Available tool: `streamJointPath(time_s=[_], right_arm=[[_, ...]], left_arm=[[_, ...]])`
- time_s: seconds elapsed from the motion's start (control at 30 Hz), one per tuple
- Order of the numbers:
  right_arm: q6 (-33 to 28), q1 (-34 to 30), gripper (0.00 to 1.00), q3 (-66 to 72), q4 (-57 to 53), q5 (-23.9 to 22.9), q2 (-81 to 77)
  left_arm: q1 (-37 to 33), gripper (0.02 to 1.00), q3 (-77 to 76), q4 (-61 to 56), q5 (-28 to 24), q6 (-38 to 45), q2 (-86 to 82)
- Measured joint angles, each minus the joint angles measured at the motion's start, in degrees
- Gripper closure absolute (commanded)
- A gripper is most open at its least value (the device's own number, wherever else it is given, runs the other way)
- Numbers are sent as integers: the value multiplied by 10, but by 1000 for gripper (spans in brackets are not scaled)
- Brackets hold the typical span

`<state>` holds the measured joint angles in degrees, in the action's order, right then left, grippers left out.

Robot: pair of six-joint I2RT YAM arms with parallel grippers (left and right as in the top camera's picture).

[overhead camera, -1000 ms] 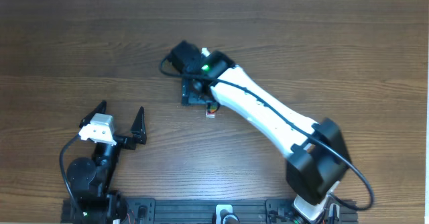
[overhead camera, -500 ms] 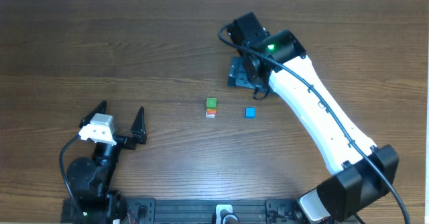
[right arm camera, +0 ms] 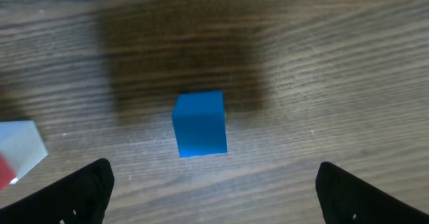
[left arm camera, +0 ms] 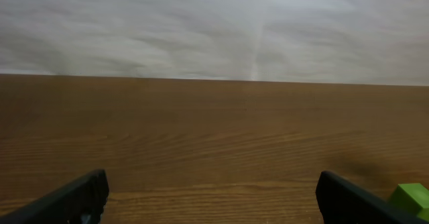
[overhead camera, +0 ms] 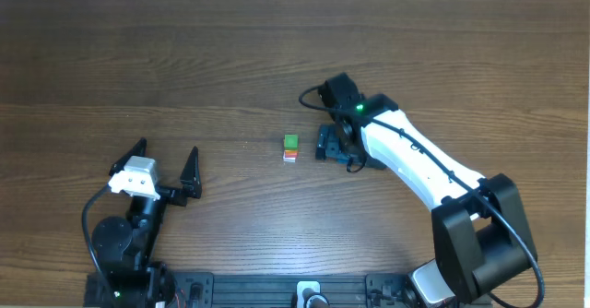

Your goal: Stack Cubes

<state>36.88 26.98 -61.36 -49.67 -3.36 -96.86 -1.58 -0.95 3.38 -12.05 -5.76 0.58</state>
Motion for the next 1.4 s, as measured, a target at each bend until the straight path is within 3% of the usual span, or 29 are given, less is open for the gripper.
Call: streamJointPath(time_s=[0.8, 1.4], right_arm=[[-76, 0, 64, 27, 72, -18, -28], [-84, 0, 386, 27, 91, -19, -47]], left_arm=[[0, 18, 0, 0, 0, 0, 0], [0, 18, 0, 0, 0, 0, 0]])
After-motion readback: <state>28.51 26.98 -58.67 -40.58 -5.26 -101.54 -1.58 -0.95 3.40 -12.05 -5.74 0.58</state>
